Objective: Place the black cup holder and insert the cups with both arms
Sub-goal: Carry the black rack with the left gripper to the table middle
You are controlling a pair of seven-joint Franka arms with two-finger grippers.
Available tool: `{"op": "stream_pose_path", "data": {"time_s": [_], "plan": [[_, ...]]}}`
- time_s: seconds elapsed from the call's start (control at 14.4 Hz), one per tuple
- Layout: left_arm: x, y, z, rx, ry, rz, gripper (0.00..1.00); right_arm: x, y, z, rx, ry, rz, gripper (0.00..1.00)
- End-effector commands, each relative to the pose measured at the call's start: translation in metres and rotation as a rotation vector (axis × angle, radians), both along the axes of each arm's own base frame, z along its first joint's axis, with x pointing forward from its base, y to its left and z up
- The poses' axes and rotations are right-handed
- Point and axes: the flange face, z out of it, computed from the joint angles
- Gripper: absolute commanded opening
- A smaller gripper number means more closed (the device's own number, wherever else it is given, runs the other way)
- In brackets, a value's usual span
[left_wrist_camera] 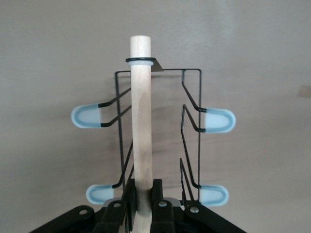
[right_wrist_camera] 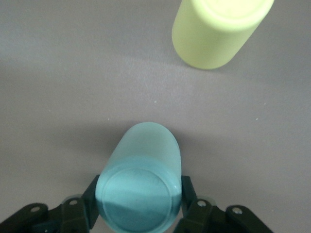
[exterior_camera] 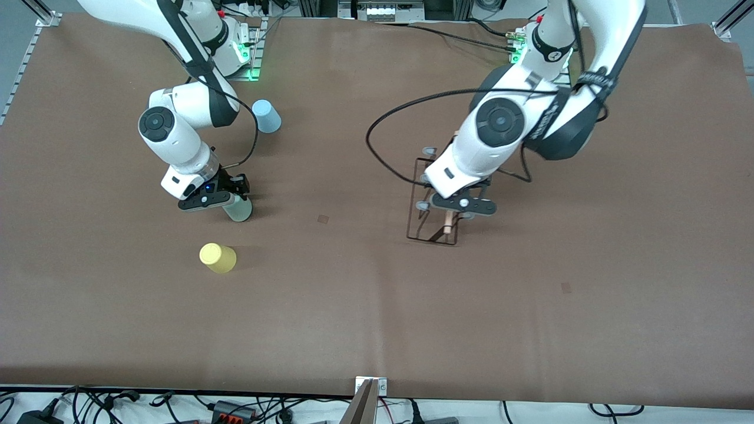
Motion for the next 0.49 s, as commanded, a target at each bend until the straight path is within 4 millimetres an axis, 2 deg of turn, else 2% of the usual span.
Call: {"op": "stream_pose_path", "data": {"time_s": [0.0,0.14,0.42], "plan": [[0.002,-0.038,-0.009,-0.026,-0.007,0.070,0.01,-0.003,-0.002,0.033,-0.006,-0.005,0.016,0.00],[-0.005,-0.063,-0.023,-0.051,-0.028,0.106,0.01,-0.011,0.001,0.066,-0.019,0.020,0.017,0.00],[-0.010,-0.078,-0.042,-0.069,-0.025,0.120,0.01,-0.014,0.004,0.113,-0.036,0.044,0.026,0.00]]}}
